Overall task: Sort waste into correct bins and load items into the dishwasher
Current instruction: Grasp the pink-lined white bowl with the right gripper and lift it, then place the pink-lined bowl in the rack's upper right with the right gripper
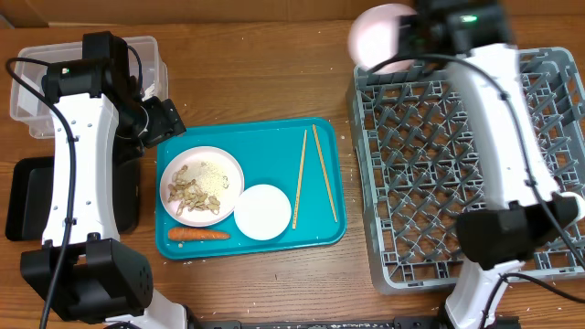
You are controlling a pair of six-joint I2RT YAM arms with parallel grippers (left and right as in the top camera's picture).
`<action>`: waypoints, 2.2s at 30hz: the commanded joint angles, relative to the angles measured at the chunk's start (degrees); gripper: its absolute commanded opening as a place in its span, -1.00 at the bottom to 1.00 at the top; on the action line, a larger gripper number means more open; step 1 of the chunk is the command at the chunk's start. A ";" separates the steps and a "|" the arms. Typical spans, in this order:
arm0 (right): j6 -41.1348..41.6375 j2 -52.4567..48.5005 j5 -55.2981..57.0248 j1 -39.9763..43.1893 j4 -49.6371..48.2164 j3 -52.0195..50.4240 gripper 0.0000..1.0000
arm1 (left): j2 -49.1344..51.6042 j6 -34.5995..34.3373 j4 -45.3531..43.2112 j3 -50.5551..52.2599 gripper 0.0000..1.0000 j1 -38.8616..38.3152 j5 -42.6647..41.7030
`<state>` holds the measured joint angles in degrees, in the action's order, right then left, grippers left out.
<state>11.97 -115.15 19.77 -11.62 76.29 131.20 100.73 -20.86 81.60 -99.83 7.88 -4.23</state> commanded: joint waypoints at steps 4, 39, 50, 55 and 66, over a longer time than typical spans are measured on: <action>11.72 0.37 42.29 11.23 0.79 -1.75 -0.92 | -0.72 0.02 -0.66 0.48 0.75 -0.17 0.37; 17.64 0.22 43.65 14.95 -21.33 -44.13 -0.88 | -0.72 -1.84 -9.33 0.48 0.74 -0.42 -0.26; 18.29 1.16 35.63 9.14 -13.60 -44.09 0.02 | -0.72 -0.20 -7.28 0.48 0.75 -0.42 -0.24; 16.98 7.78 23.10 9.01 -12.74 -43.23 0.04 | -0.72 1.49 -6.71 0.48 0.76 -0.42 -0.22; -6.25 25.83 -39.32 6.40 -9.03 -40.22 0.26 | -0.72 1.57 -4.92 0.48 0.84 -0.44 -0.48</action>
<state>12.51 -90.00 5.41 -2.68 65.69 90.52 100.73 -20.58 75.94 -99.68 7.88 -4.27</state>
